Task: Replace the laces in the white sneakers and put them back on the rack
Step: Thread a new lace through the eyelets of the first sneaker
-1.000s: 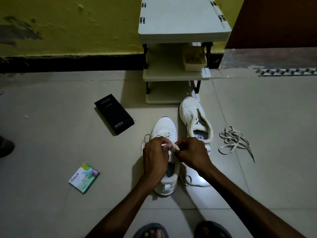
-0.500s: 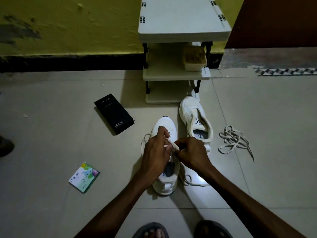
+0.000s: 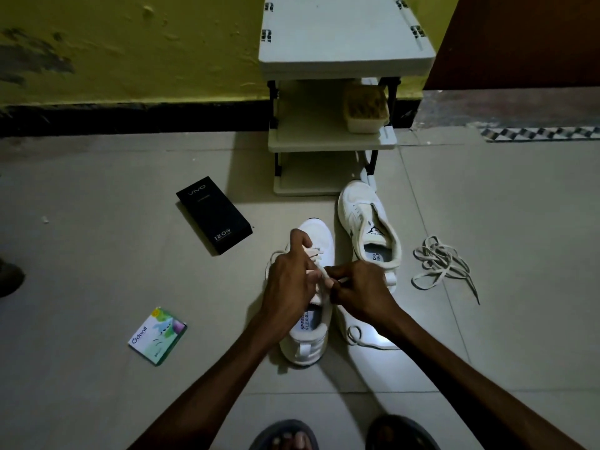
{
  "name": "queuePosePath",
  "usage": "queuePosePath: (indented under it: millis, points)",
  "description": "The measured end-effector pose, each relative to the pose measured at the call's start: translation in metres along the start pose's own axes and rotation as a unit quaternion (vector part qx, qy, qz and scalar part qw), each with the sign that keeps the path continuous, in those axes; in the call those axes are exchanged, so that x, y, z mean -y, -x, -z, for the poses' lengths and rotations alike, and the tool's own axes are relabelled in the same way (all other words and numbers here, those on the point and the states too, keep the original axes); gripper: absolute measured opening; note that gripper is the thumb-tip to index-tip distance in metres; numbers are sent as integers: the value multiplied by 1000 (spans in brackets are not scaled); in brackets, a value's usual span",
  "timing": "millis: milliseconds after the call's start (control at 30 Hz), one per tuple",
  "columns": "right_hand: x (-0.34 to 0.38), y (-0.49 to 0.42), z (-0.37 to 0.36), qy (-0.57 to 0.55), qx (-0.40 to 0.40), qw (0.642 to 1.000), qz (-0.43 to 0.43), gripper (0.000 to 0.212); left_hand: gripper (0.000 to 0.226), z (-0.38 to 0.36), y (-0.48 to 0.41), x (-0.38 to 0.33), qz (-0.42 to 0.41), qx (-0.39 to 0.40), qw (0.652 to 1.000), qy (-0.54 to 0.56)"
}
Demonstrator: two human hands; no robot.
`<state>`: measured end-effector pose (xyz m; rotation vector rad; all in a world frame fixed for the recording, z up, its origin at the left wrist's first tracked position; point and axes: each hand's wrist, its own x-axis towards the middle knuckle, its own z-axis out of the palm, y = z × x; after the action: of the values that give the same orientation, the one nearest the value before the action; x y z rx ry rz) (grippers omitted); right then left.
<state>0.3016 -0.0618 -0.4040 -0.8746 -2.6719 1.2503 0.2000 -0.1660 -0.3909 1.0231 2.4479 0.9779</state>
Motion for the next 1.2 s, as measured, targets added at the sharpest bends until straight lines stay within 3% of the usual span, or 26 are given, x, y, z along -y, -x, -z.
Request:
queuePosePath:
  millis: [133,467,733,900,1067,1200]
  points:
    - [1,2,2,-49,-1,999,3,15,60,4,-3,5,39,-17,999,31]
    - [1,1,-1,-75,-38,996,-17,4,50,5,-4,7,36,20,998,41]
    - [-1,0,-6,-142,-63,987,-45,16,34,10,-14,10,128,51,988,65]
    - [-3,-2,-13,-160,-77,983,-47,21,58,14,-24,9,207,118,967,91]
    - [-4,1,-14,-215,-63,973,-52,26,46,7,-23,15,250,92,954,135]
    - [-4,1,-15,-209,-62,974,-58,29,50,6,-23,23,277,98,934,203]
